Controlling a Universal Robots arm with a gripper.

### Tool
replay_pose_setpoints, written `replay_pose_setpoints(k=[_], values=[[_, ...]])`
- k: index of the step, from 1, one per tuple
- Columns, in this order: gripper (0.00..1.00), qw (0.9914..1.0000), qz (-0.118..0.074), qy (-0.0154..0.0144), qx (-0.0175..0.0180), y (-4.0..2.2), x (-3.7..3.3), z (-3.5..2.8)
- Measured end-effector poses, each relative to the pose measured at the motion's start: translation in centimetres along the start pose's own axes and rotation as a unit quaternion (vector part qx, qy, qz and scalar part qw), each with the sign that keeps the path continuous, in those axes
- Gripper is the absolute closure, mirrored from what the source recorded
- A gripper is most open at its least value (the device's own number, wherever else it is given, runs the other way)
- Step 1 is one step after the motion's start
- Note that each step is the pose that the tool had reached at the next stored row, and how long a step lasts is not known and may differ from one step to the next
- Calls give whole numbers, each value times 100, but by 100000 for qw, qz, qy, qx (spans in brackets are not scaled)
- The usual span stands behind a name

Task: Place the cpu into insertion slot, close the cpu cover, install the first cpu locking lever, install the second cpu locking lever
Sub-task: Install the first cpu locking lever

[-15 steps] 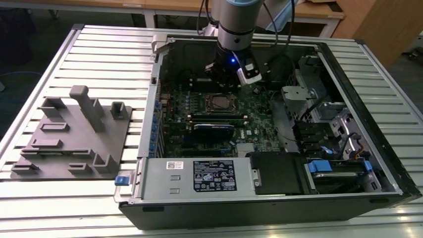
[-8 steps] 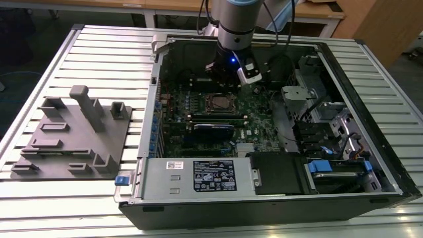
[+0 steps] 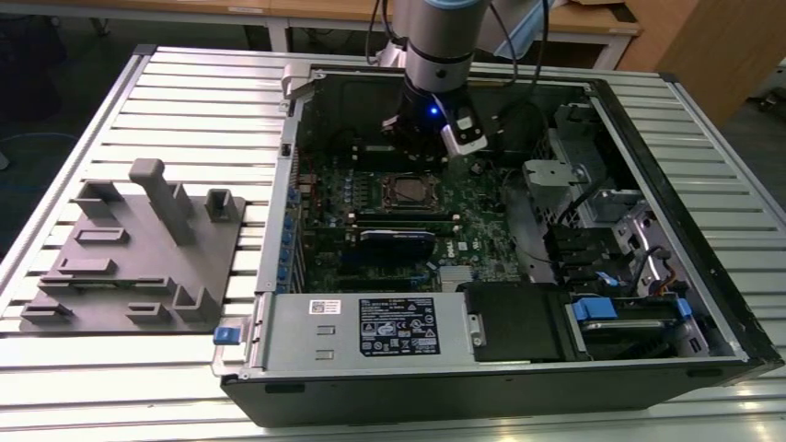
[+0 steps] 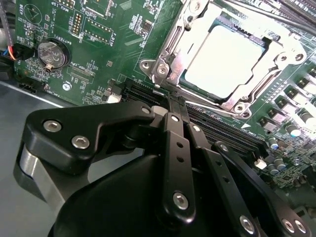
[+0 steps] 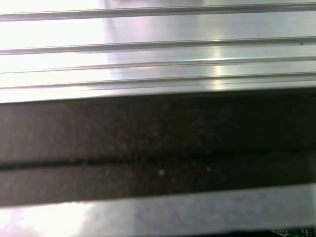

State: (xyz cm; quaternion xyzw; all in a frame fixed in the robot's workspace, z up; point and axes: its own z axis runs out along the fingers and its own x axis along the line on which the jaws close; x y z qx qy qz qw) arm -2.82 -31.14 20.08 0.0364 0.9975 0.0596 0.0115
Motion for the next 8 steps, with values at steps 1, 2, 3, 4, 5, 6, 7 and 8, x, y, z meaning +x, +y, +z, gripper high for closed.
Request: replay_pose_setpoints(k=[1,2,3,4,5,6,7,8], values=[[89,100000,13,1,7,0,-2,0],[89,100000,25,0,21,0,-4,1],[89,100000,37,-2,26,0,-6,2],[89,100000,59,-8,33,0,-8,4],[89,100000,85,-16,39,0,-8,7],[89,100000,102,-17,49,0,-8,9],[89,100000,113,-19,64,0,-9,11],[89,100000,119,-20,76,0,-9,13]])
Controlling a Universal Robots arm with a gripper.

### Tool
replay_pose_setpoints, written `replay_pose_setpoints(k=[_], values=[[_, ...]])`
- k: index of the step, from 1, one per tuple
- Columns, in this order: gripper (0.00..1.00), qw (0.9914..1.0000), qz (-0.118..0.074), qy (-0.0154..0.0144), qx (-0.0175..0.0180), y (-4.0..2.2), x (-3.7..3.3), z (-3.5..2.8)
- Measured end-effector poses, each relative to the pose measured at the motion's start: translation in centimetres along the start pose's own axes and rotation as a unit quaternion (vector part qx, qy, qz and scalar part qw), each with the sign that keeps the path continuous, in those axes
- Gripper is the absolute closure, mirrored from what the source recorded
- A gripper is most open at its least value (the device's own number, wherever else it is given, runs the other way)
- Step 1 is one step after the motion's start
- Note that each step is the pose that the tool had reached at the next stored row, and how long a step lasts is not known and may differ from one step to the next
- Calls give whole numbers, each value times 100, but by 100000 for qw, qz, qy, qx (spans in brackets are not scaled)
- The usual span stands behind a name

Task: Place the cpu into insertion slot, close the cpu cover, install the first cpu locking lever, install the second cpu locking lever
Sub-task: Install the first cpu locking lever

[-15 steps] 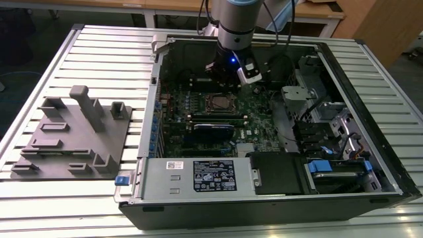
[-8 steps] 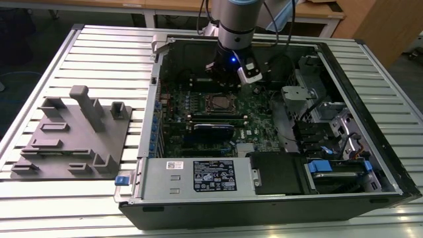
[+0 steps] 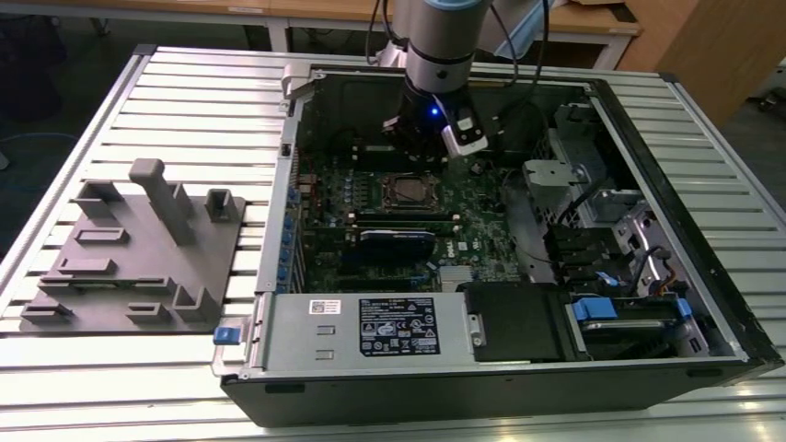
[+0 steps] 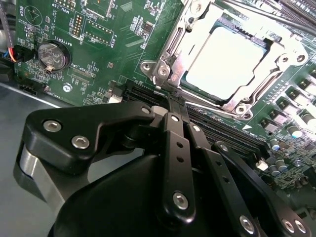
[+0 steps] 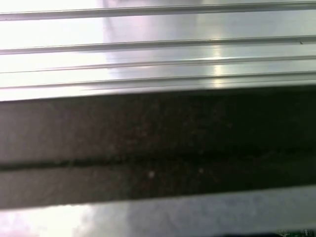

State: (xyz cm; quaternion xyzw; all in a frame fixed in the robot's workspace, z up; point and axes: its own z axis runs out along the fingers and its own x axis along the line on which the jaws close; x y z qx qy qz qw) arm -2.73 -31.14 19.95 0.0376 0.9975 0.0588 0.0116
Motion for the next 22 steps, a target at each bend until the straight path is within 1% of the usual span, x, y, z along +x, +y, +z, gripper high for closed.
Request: replay_pose_setpoints(k=[6,10,22], values=[[89,100000,26,0,144,-1,0,2],[89,99999,37,3,324,-1,0,2],[89,99999,64,38,335,-2,-7,12]])
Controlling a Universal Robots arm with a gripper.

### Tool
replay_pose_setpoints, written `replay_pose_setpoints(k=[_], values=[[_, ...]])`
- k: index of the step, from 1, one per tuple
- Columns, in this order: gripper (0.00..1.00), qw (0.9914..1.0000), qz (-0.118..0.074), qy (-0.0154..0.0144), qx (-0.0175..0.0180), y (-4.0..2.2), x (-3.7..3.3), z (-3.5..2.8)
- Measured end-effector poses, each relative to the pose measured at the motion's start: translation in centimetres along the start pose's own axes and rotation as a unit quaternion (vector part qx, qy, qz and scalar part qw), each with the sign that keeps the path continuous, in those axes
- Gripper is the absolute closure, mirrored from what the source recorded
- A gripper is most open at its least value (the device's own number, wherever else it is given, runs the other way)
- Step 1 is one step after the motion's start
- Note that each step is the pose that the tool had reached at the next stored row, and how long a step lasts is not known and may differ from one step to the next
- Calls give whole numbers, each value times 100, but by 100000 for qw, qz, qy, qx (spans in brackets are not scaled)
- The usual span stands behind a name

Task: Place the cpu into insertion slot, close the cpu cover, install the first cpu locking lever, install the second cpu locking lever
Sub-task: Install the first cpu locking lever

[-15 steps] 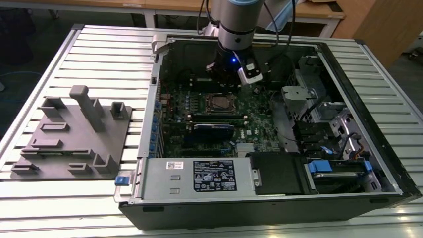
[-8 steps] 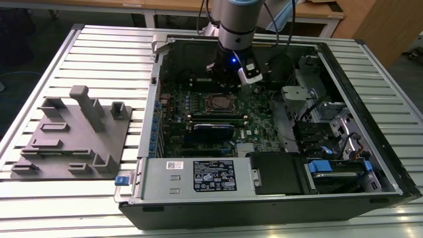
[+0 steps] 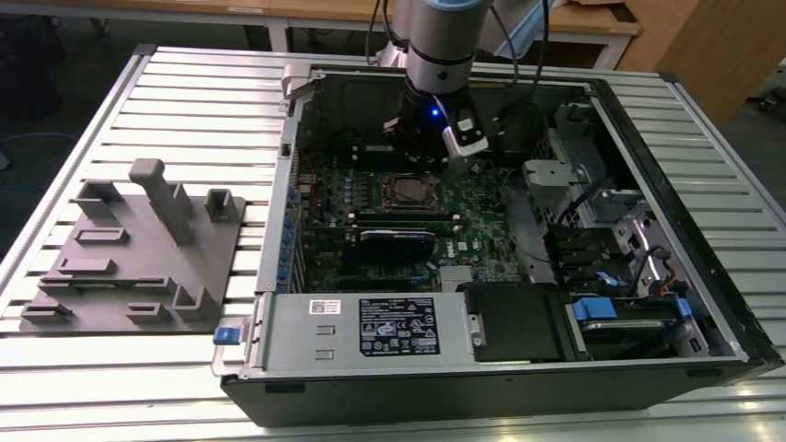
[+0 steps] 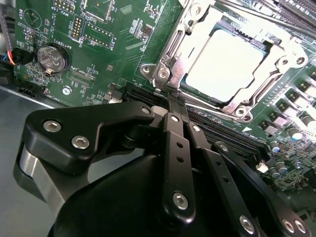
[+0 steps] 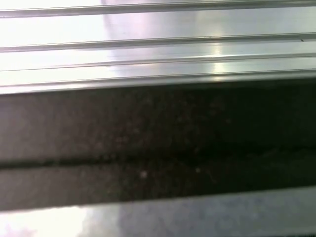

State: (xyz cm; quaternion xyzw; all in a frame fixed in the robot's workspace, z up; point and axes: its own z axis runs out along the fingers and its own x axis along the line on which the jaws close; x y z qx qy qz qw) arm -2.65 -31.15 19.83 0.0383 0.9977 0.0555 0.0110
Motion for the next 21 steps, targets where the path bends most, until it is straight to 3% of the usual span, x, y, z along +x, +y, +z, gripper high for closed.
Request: replay_pose_setpoints(k=[8,21], values=[[89,100000,-1,5,10,2,-1,-18],[89,99995,-26,-66,976,1,-2,-9]])
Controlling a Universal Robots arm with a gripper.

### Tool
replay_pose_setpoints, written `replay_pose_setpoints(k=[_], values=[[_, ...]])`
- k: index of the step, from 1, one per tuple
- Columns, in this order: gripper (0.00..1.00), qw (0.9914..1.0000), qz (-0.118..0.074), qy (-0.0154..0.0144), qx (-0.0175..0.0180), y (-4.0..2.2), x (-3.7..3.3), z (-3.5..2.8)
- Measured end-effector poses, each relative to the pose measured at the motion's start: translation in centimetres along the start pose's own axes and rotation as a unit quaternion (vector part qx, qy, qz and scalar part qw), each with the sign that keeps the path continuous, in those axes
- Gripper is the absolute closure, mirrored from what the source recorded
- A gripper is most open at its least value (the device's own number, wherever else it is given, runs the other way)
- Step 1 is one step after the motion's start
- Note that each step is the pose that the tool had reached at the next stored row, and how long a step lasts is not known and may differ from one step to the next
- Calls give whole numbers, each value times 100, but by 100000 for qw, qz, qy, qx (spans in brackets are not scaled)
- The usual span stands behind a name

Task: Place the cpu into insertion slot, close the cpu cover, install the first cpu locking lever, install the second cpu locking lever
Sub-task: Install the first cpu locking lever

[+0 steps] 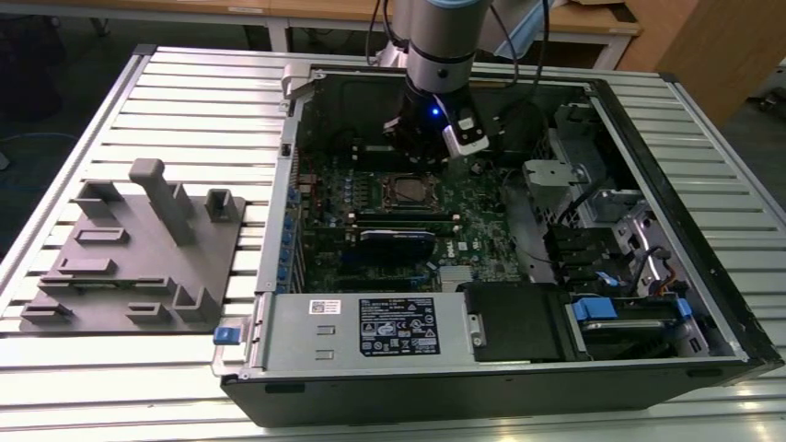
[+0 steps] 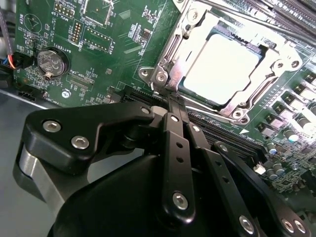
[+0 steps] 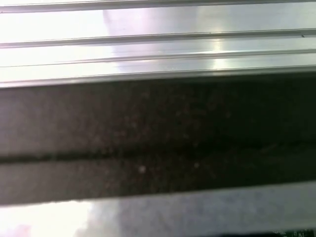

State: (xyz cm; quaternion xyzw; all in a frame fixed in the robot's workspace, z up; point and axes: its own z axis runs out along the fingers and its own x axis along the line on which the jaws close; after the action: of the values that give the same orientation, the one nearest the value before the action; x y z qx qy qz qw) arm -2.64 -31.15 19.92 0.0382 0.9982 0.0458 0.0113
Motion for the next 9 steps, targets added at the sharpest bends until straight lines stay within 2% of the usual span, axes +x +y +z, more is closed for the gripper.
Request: replay_pose_setpoints(k=[9], values=[[89,99997,-17,-46,787,-2,0,10]])
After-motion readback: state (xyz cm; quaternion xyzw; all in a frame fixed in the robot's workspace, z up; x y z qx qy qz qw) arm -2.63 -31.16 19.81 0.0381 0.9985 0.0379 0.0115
